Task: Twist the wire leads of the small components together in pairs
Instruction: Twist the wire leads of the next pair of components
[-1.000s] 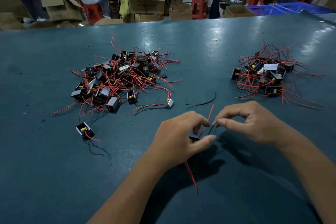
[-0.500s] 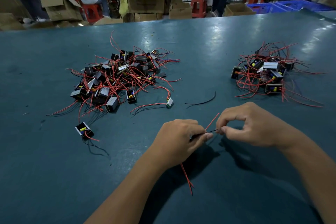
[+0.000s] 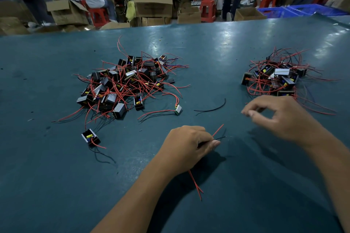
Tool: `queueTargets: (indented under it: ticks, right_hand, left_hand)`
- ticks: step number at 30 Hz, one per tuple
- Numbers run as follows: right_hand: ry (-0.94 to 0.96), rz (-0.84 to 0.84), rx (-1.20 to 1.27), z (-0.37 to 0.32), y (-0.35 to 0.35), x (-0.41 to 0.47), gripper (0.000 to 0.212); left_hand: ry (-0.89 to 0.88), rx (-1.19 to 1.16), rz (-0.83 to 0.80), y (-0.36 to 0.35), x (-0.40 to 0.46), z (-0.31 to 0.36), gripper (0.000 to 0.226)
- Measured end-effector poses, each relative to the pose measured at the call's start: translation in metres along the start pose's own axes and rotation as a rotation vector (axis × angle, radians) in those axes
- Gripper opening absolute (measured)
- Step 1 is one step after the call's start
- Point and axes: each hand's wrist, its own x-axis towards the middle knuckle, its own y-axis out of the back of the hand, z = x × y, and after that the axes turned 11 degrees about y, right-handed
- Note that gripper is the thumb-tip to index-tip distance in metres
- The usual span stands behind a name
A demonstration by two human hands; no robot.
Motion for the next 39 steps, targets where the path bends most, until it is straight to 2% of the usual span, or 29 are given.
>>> queueTargets:
  ticks: [3, 5, 8, 11, 15, 18, 20, 23, 32, 39]
  right_hand:
    - [0.014, -0.193, -0.043, 0.001, -0.021, 0.002, 0.037]
    - [0.039, -0.251, -0.085, 0.001, -0.038, 0.003, 0.032]
    - [0.072, -0.225, -0.137, -0.001, -0.043, 0.007, 0.005]
    - [0.067, -0.168, -0.071, -0.001, -0.041, 0.005, 0.008]
    - [0.04, -0.126, 0.009, -0.004, -0.039, 0.005, 0.009]
    - [0.003, -0.086, 0.056, -0.002, -0.037, 0.005, 0.01]
    - [-0.007, -0.064, 0.069, -0.003, -0.036, 0.004, 0.012]
    - [-0.021, -0.074, 0.108, -0.007, -0.034, 0.005, 0.019]
    - [-0.048, -0.339, 0.201, -0.01, -0.031, 0.003, 0.011]
    - [-0.032, -0.266, 0.167, -0.01, -0.033, 0.003, 0.015]
  left_hand:
    - [-0.032, -0.053, 0.01, 0.001, -0.001, 0.001, 0.032]
    - [-0.049, -0.07, -0.003, 0.002, -0.001, 0.0, 0.031]
    - [-0.023, -0.089, 0.001, 0.004, -0.002, 0.001, 0.024]
    - [0.076, -0.138, 0.034, 0.0, -0.001, 0.004, 0.031]
    - [0.117, -0.047, 0.032, -0.001, 0.001, 0.001, 0.017]
    - [0.179, -0.059, 0.019, 0.001, 0.004, -0.003, 0.027]
    - [0.222, -0.046, -0.02, -0.001, 0.004, -0.004, 0.022]
    - [0.205, 0.044, -0.022, -0.001, 0.005, -0.008, 0.01]
    - [0.117, 0.121, -0.079, 0.02, 0.005, -0.033, 0.016]
    - [0.081, 0.064, -0.127, 0.024, 0.006, -0.044, 0.019]
